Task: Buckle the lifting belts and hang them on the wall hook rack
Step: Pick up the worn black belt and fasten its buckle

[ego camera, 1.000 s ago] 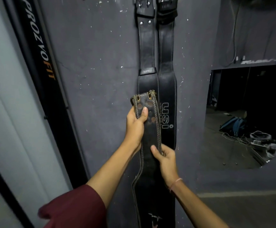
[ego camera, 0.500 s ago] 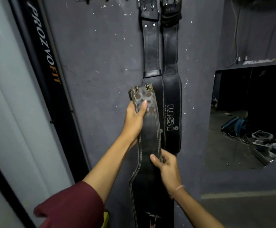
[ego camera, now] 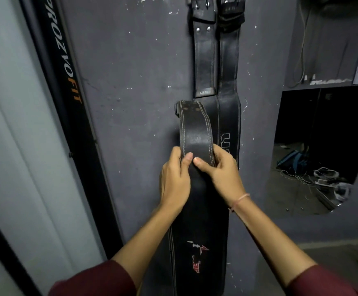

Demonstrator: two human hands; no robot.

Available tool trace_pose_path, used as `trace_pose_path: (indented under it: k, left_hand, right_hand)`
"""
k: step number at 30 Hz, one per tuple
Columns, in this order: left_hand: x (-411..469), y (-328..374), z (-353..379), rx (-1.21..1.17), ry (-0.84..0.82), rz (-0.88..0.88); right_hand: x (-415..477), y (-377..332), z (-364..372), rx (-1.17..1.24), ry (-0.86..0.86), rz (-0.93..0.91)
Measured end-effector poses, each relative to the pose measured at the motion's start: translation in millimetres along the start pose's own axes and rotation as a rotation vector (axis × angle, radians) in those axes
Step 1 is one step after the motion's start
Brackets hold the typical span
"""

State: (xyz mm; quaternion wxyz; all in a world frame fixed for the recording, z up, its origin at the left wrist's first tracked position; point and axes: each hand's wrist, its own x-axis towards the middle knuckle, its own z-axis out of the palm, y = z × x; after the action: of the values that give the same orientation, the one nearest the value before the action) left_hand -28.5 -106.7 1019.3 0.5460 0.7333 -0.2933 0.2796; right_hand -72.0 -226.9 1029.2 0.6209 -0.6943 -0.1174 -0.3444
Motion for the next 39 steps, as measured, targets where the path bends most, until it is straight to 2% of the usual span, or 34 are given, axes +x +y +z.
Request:
trace_pose_path:
  k: [3,6,10,12,18,21,26,29,32,34,36,39]
  left_hand:
    - [5.8,-2.5,-2.7,-0.026,0.017,-0.026]
    - [12.6,-5.5,-1.8,-0.018,0.026,-0.063]
    - [21.0,-2.5,0.5,0.022,0.013,-0.072]
    - [30.8,-3.2,-0.4,0.000,0.025,-0.087]
    - [45.0,-9.0,-6.1,-0.058,0.026,-0.093]
    - [57.3,1.9,-8.3,-0.052,0.019,-0.084]
    - [94.3,17.6,-19.3,0.004,-0.022,-0.122]
    - [81.2,9.4,-28.9,0.015,-0.035,-0.124]
    - [59.6,0.2,-38.8,-0.074,0.087,-0.156]
    - [44.2,-6.8,-38.6,-0.222,0.207,-0.284]
    - [22.6,-12.3,-30.5,-0.395,0.192,-0.401]
    - [-4.0,-13.0,-17.6,-0.473,0.140,-0.378]
  right_hand:
    - [-29.2,21.1,-7.3,-0.134,-0.004,0.022]
    - [-42.2,29.4,-10.9,-0.041,0.015,0.152]
    - [-3.9,15.3,-10.6,-0.082,0.062,0.078]
    - [-5.2,12.6,-8.1,0.030,0.051,0.085]
    - [-101.4,74.7,-0.3,0.162,0.063,0.477]
    - [-78.3,62.9,2.3,0.209,0.175,0.404]
    - [-42.0,26.0,9.3,0.286,0.244,0.251]
    - [-39.0,22.1,10.9,0.308,0.263,0.213]
    - [-39.4,18.6,12.6,0.322,0.227,0.206]
    - [-37.1,15.1,14.6,0.330,0.213,0.196]
    - [-29.4,10.9,14.6,0.352,0.229,0.187]
    - [-18.4,4.5,11.1,0.360,0.226,0.174]
